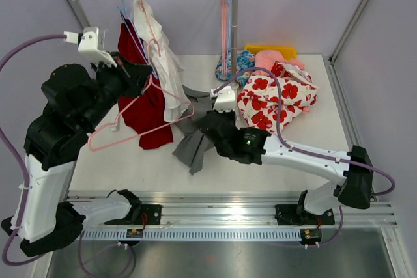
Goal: Remove the skirt from the hanger
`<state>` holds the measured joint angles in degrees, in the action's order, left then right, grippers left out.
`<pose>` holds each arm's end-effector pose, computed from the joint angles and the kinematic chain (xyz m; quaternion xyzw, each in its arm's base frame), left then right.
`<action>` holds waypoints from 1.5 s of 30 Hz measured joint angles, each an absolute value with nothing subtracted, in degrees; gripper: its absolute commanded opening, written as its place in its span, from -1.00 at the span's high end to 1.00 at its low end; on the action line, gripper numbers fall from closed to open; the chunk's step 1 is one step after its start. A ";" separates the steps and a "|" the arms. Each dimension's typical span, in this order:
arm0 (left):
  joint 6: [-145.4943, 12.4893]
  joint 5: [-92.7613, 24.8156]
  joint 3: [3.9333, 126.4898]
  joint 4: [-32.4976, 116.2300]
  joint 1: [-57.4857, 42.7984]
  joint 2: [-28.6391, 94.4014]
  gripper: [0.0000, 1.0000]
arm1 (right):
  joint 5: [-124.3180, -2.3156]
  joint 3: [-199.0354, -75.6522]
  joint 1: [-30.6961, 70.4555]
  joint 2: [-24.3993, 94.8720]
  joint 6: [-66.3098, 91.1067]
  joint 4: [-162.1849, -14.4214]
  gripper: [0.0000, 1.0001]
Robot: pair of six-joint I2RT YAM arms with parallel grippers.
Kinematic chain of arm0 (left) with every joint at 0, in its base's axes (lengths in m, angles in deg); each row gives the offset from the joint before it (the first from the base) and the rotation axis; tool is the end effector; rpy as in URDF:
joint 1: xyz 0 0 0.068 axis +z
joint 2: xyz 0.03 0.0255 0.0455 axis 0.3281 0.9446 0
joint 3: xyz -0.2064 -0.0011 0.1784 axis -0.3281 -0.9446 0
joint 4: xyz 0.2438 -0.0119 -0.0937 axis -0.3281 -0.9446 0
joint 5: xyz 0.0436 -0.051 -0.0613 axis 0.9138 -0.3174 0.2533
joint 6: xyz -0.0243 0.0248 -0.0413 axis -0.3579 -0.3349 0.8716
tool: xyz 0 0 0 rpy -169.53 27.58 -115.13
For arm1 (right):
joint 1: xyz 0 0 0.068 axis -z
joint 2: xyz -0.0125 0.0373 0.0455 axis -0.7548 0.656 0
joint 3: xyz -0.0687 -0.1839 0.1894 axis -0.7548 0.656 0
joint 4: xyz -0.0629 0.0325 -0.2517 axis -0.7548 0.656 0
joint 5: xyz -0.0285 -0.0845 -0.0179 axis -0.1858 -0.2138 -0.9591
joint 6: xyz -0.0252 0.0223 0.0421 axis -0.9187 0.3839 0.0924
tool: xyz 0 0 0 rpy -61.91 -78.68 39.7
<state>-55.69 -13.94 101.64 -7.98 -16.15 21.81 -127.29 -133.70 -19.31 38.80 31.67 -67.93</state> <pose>0.1248 -0.0794 0.5588 0.0116 0.7277 -0.2635 0.6332 0.1479 0.2916 0.3293 -0.0719 0.8052 0.0229 0.5882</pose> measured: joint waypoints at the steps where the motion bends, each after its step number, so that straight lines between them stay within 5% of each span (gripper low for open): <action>1: -55.62 -13.88 99.93 -9.21 -16.61 20.22 1.00 | -127.69 -135.07 -18.56 38.27 29.90 -68.15 1.00; 8: -55.56 -12.11 92.46 -14.26 -16.98 19.28 1.00 | -132.15 -133.98 -17.93 25.79 20.94 -67.58 1.00; 15: -55.56 -11.87 91.96 -14.13 -17.18 23.65 1.00 | -126.55 -147.42 5.11 23.93 14.23 -63.64 1.00; 32: -64.80 -2.42 118.47 -6.56 -15.70 47.30 1.00 | -102.20 -197.61 37.54 61.64 13.27 -57.33 1.00; 33: -65.37 -1.90 120.06 -5.54 -14.89 48.83 1.00 | -99.99 -197.91 39.23 63.25 14.25 -57.33 0.92; 35: -66.40 -1.07 122.51 -3.00 -13.20 51.54 1.00 | -95.65 -197.82 41.39 66.62 16.33 -56.85 -0.14; 38: -68.15 -0.76 123.10 2.35 -11.19 53.96 1.00 | -88.02 -192.71 41.83 69.51 18.56 -56.80 -0.66; 45: -71.80 -2.12 125.18 14.42 -10.43 58.07 1.00 | -74.90 -153.52 40.19 66.42 26.49 -66.75 -0.76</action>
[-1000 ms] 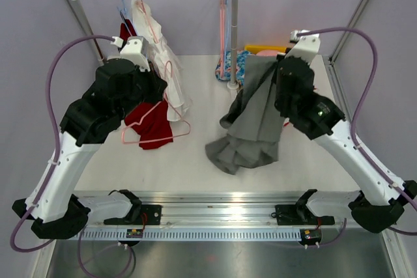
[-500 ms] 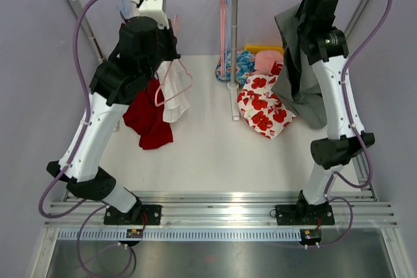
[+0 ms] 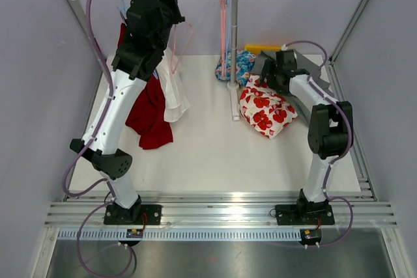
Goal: Remove the skirt from the hanger
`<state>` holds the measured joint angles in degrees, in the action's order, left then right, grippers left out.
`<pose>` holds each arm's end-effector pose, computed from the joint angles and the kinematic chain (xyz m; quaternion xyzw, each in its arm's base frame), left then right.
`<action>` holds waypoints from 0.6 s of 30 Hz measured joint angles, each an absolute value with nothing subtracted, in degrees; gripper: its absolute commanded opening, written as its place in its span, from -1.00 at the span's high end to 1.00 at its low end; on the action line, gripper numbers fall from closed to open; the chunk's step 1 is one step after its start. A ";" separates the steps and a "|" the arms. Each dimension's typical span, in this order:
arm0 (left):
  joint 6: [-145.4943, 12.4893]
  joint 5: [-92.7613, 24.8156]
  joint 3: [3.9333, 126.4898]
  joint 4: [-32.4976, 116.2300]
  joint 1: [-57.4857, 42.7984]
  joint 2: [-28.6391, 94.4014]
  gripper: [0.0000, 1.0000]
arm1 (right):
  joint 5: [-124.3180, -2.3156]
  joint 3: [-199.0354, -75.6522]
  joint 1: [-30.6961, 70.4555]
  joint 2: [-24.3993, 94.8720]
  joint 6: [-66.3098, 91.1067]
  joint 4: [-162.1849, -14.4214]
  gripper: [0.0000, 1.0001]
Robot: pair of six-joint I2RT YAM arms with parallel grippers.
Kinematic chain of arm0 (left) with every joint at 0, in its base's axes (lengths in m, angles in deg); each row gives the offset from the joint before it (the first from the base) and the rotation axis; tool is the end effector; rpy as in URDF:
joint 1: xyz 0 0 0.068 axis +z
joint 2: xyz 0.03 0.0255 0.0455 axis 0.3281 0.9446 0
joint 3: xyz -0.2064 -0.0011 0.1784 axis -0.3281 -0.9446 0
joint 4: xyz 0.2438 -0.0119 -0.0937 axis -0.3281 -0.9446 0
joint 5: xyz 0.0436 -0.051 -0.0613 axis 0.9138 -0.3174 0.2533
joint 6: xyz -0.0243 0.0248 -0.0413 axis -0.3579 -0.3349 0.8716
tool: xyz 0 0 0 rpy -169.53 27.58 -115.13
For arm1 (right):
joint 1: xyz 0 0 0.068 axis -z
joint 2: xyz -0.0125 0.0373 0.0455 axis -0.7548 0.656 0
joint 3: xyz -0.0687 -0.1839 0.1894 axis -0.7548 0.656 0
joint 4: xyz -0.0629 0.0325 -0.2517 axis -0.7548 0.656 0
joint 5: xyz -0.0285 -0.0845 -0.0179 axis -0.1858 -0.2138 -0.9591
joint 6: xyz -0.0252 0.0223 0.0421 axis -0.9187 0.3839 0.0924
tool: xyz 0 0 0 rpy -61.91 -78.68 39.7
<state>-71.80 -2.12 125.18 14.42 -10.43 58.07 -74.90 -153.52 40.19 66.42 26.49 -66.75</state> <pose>0.3130 -0.1613 0.5638 -0.0170 0.6710 -0.0944 0.7353 0.4462 0.0667 0.2542 0.1101 0.9086 0.0726 0.3963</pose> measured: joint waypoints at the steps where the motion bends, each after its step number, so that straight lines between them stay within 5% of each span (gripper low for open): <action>1: -72.08 -2.79 125.59 15.97 -10.47 58.60 1.00 | -73.79 -150.11 39.95 66.42 27.28 -67.53 -0.75; 18: -72.15 -9.66 135.45 32.10 -9.88 73.85 1.00 | -70.88 -129.94 26.22 54.64 30.45 -81.08 -0.71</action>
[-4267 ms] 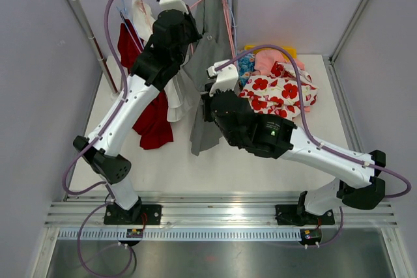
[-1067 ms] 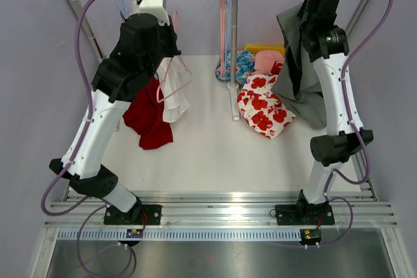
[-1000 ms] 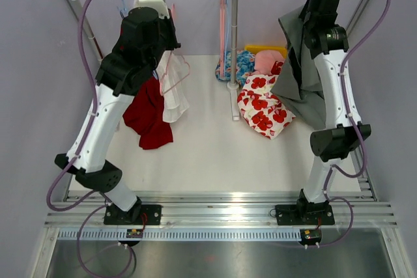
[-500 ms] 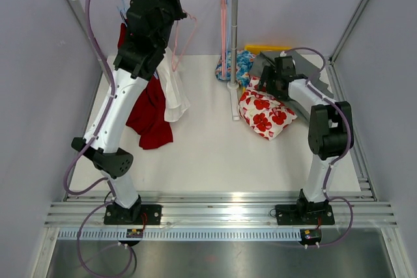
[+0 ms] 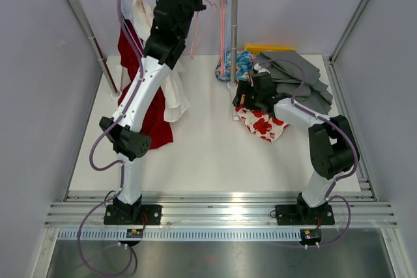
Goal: Remove the skirt from the hanger
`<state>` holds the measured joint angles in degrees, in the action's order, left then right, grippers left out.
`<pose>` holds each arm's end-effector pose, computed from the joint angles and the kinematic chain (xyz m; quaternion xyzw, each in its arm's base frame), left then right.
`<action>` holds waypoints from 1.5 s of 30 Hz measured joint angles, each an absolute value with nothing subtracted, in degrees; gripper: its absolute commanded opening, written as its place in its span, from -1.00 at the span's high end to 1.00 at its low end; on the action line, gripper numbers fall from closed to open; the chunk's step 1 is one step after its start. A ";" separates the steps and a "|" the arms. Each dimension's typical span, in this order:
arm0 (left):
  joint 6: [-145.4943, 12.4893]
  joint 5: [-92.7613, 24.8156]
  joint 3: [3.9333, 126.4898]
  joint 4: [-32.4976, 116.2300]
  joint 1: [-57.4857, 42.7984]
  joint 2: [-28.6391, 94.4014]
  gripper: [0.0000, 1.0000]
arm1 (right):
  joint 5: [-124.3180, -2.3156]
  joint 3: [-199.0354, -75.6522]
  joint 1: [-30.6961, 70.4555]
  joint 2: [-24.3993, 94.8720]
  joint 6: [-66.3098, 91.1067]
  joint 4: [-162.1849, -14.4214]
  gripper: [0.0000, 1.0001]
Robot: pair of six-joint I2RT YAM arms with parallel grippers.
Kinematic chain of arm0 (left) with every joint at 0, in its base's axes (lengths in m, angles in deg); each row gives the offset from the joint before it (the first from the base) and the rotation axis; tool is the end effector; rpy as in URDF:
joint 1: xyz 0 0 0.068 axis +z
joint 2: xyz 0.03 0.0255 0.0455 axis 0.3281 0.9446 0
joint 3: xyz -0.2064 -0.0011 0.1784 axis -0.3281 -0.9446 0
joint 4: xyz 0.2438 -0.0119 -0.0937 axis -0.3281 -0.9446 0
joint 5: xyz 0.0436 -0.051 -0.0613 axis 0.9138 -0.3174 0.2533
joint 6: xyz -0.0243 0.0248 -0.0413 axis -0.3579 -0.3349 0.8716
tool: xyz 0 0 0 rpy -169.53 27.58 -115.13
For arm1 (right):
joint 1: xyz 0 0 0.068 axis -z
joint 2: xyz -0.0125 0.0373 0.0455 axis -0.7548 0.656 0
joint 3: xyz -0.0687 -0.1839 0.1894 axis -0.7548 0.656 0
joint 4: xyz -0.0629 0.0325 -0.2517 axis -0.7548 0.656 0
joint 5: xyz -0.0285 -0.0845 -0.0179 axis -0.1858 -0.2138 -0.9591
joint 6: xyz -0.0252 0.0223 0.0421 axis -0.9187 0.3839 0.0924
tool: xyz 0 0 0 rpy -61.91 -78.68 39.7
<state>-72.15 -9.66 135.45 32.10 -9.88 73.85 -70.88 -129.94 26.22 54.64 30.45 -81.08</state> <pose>0.3840 -0.2018 0.5456 0.0051 0.5903 -0.1633 0.7905 0.3606 0.1515 0.2225 0.0162 0.9064 0.1710 0.3858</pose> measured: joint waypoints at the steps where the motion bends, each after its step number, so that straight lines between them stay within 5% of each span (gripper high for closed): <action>1: -71.78 -9.96 135.80 32.10 -9.73 75.36 1.00 | -70.95 -129.00 25.57 54.21 30.47 -81.26 -0.71; 8: -69.44 -11.19 122.66 35.31 -9.60 71.47 0.87 | -71.47 -125.43 21.87 50.14 30.95 -81.52 -0.70; 9: -69.48 -11.14 120.59 34.83 -9.75 69.46 0.73 | -71.73 -125.39 21.37 49.88 30.97 -81.46 -0.70; 14: -70.01 -10.66 116.30 29.00 -10.25 60.13 -0.66 | -73.39 -124.93 19.31 48.79 31.12 -80.69 -0.70; 17: -71.45 -8.70 113.44 27.12 -10.43 53.68 -0.95 | -74.53 -123.66 17.83 47.04 31.28 -79.88 -0.70; 27: -74.18 -1.24 110.53 21.79 -3.56 43.17 -0.98 | -76.45 -116.93 13.19 39.76 32.50 -77.43 -0.69; 45: -74.62 0.02 117.11 12.82 -0.02 60.65 -0.84 | -78.99 -110.90 12.63 34.62 32.87 -74.83 -0.69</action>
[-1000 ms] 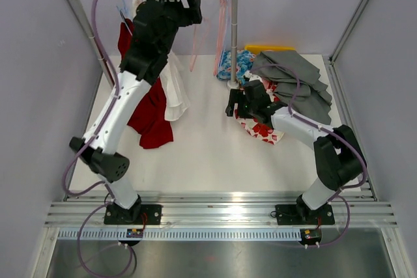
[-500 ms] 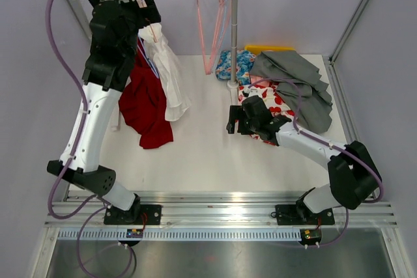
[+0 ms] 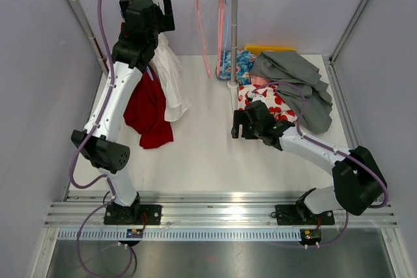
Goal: Remove the skirt from the hanger
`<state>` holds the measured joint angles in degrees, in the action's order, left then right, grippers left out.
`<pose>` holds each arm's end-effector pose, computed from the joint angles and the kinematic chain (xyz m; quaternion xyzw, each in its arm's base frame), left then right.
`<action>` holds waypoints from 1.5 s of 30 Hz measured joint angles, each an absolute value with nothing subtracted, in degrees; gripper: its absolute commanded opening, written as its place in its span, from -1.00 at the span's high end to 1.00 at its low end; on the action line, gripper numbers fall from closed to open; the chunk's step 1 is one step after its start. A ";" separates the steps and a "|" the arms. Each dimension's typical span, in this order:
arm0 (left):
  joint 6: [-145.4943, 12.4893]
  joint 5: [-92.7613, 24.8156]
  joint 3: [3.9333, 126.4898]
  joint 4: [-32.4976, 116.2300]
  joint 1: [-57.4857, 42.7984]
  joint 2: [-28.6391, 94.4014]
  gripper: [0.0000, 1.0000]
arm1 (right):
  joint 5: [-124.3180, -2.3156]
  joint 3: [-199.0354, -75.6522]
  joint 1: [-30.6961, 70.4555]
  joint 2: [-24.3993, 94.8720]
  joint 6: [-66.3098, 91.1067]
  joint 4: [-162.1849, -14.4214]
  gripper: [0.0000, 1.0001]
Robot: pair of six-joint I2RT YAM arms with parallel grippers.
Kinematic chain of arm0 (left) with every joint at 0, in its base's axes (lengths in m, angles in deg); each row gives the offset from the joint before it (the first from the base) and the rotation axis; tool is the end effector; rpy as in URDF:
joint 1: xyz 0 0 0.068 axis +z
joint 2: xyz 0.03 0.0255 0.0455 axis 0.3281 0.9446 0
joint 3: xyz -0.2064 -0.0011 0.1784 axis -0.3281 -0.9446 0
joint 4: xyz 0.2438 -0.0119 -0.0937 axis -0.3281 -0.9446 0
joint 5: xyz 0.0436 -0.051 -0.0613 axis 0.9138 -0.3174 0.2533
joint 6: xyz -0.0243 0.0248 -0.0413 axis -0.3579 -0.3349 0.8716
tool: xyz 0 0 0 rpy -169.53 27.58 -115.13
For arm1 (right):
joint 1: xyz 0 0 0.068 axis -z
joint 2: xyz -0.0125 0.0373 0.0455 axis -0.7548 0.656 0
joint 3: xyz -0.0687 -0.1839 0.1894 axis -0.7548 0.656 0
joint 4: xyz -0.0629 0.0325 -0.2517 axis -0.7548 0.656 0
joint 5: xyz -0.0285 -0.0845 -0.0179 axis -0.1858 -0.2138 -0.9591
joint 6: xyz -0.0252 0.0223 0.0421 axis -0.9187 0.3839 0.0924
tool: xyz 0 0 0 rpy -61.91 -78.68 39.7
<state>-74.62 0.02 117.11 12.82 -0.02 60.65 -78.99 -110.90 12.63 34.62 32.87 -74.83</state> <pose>0.3763 -0.1144 0.5028 -0.0485 0.7383 0.0344 0.6719 0.2394 0.1701 0.2202 -0.0466 0.9220 0.1448 0.3561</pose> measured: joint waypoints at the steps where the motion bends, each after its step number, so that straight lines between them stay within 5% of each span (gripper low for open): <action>1: -74.57 0.11 117.11 12.82 0.09 60.74 -0.81 | -78.99 -110.86 12.63 34.62 32.85 -74.83 -0.69; 14: -71.65 0.22 117.11 12.32 2.66 62.40 -0.36 | -79.10 -110.42 12.63 34.75 32.41 -74.88 -0.68; 19: -70.55 -0.39 117.11 11.95 3.15 63.71 0.24 | -79.51 -110.20 12.63 34.77 32.35 -74.86 -0.68; 20: -70.31 -0.57 117.11 11.97 3.21 63.93 0.64 | -79.54 -110.20 12.63 34.80 32.30 -74.86 -0.68; 23: -69.68 -1.35 117.53 11.69 3.45 64.69 1.00 | -80.00 -110.13 12.63 34.80 32.28 -74.86 -0.68; 33: -68.94 -3.95 120.79 5.61 2.95 63.56 1.00 | -82.03 -113.35 11.62 29.79 30.47 -68.87 -0.67; 45: -67.25 -2.53 125.31 2.14 -5.58 53.02 1.00 | -95.97 -155.99 -19.88 35.06 27.89 -58.59 -0.70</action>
<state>-67.25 -2.53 125.31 2.14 -5.58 53.02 -95.97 -155.99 -19.88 35.06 27.89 -58.59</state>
